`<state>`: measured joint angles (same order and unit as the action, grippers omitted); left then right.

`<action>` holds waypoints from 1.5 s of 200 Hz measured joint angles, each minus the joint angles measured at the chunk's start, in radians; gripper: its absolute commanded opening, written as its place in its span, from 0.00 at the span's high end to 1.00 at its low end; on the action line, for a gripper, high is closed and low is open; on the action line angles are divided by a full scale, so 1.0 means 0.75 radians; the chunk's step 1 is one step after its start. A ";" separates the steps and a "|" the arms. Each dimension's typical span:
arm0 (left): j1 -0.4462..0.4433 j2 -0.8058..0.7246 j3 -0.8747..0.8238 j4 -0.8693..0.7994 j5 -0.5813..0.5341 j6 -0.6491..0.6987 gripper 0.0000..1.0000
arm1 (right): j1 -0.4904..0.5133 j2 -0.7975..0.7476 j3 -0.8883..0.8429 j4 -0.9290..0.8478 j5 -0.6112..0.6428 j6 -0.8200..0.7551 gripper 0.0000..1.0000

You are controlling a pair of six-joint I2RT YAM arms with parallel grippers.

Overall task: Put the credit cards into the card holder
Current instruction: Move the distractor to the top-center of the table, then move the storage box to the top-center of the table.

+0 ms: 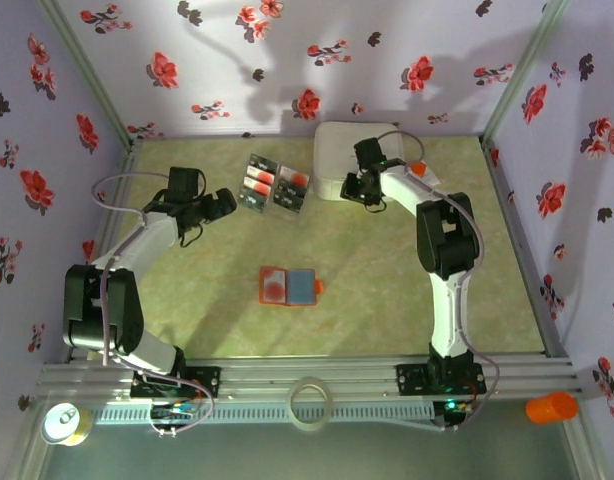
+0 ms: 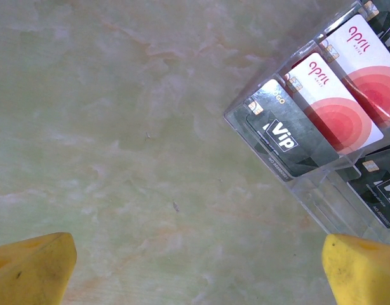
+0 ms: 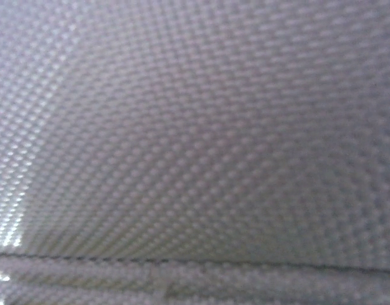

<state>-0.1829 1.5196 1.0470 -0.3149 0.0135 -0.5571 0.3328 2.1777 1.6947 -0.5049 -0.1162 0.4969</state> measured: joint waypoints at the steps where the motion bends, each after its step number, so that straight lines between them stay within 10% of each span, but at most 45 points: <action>1: 0.000 0.000 0.000 0.001 0.000 0.000 0.00 | -0.001 0.002 0.003 -0.001 0.000 0.000 0.61; 117: 0.008 0.174 0.203 0.006 0.023 -0.001 0.00 | -0.070 0.009 0.078 -0.018 -0.210 -0.030 0.60; 300: 0.074 0.968 1.032 -0.264 -0.078 0.090 0.00 | 0.019 -1.656 -1.128 0.002 -0.228 0.191 0.53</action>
<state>-0.1272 2.2459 1.8210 -0.5133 -0.0448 -0.4900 0.3473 0.9360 0.8490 -0.5034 -0.2871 0.6403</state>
